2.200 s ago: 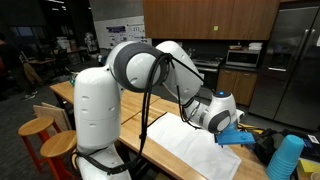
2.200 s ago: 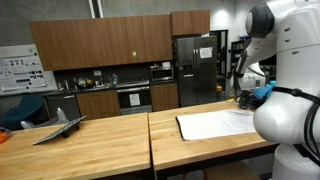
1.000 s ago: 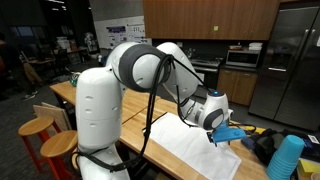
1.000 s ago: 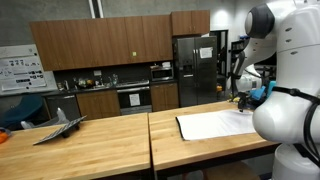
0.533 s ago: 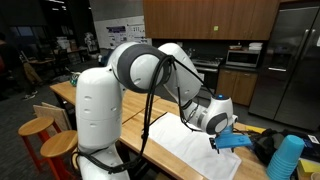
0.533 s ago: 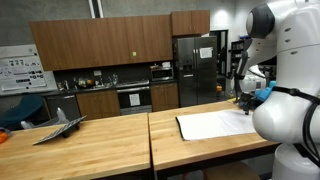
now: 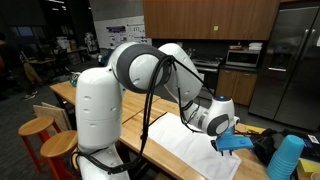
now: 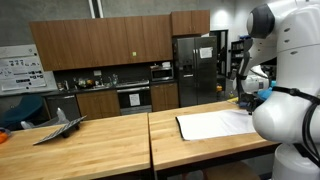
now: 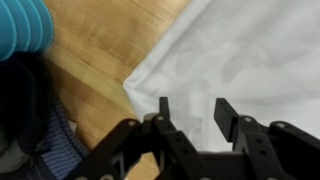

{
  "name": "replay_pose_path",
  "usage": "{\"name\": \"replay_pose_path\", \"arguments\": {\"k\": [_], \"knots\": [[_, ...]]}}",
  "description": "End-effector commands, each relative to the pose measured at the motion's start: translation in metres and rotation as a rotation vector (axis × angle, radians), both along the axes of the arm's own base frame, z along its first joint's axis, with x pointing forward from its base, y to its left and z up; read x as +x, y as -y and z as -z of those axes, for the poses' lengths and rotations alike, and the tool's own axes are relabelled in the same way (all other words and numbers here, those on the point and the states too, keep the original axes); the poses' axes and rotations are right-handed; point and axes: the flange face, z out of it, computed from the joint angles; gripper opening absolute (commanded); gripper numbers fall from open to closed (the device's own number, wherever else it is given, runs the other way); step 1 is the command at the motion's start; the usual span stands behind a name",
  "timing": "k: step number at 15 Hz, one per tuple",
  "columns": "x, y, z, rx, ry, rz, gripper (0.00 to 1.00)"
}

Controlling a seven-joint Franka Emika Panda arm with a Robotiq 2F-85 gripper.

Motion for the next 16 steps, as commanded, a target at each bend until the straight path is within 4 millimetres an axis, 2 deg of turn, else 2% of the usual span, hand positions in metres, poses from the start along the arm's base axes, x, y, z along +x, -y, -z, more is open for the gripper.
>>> {"name": "replay_pose_path", "arguments": {"k": [1,3,4,12,16], "knots": [[0.0,-0.005,-0.002,0.006,-0.006,-0.01,0.18],[-0.001,-0.008,0.0,0.015,-0.009,-0.01,0.02],[-0.001,-0.01,0.002,0.02,-0.008,-0.011,0.0],[-0.009,-0.03,0.013,0.062,-0.031,-0.008,0.0],[-0.013,-0.032,0.018,0.061,-0.038,-0.008,0.0]]}}
